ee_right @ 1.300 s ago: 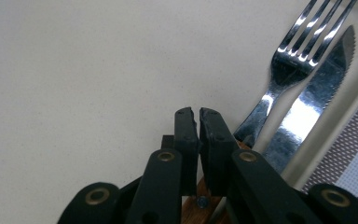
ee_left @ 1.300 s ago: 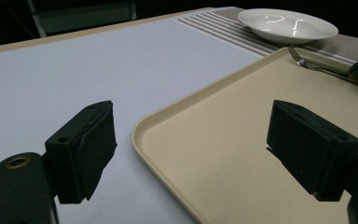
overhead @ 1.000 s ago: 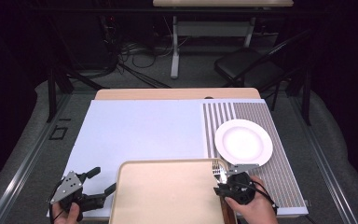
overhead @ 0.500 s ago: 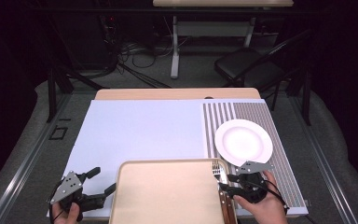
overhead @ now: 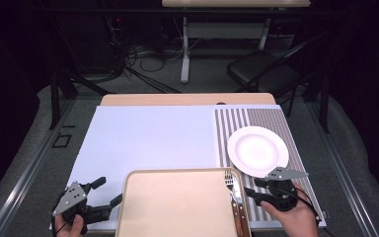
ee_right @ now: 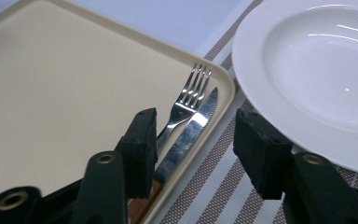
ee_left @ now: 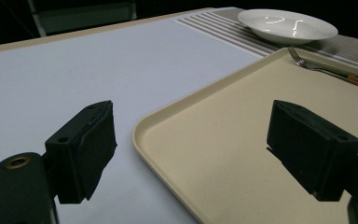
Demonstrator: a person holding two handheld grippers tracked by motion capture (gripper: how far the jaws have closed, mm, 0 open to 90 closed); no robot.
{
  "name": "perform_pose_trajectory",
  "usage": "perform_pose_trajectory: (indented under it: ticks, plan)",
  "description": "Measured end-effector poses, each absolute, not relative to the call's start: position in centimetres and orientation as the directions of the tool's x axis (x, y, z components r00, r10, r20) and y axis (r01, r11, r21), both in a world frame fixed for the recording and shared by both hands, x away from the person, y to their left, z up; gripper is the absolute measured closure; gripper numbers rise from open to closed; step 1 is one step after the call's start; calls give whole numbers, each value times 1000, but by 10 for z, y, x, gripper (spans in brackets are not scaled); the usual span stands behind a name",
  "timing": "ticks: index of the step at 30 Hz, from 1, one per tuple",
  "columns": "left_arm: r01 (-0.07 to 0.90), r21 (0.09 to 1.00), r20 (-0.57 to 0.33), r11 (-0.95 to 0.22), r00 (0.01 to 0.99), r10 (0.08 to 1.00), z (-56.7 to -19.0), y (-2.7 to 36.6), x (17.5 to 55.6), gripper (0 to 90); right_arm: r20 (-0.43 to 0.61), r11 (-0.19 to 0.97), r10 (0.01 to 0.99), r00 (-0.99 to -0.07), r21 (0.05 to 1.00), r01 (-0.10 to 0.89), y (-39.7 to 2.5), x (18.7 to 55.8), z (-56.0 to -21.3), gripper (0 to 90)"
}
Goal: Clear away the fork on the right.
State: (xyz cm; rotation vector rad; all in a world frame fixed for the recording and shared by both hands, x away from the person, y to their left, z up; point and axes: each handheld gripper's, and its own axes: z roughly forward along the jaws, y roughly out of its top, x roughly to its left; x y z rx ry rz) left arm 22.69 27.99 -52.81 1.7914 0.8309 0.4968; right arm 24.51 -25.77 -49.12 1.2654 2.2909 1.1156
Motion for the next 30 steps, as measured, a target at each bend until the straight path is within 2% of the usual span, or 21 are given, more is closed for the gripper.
perform_pose_trajectory:
  ticks: [3, 10, 14, 19, 23, 27, 30]
  plan:
    - [303, 930, -55, -209, 675, 736, -528, 279, 227, 157, 78, 312, 821, -566, 768, 559, -265, 247, -494, 422]
    - [305, 930, -58, -204, 672, 739, -528, 280, 227, 157, 39, 304, 860, -509, 761, 573, -279, 252, -498, 390]
    - [304, 931, -58, -203, 671, 739, -528, 280, 227, 157, -23, 326, 872, -489, 773, 544, -286, 254, -498, 296]
    - [304, 931, -58, -202, 670, 740, -528, 280, 227, 157, -18, 301, 890, -457, 775, 556, -292, 258, -502, 151]
    - [306, 931, -61, -200, 670, 740, -528, 280, 227, 157, -41, 312, 891, -453, 778, 545, -295, 260, -504, 128]
    - [305, 931, -59, -201, 669, 741, -528, 280, 227, 157, -64, 359, 869, -490, 762, 539, -294, 261, -506, 0]
    - [303, 932, -61, -197, 668, 741, -529, 280, 227, 158, -97, 391, 858, -504, 760, 519, -292, 261, -507, 0]
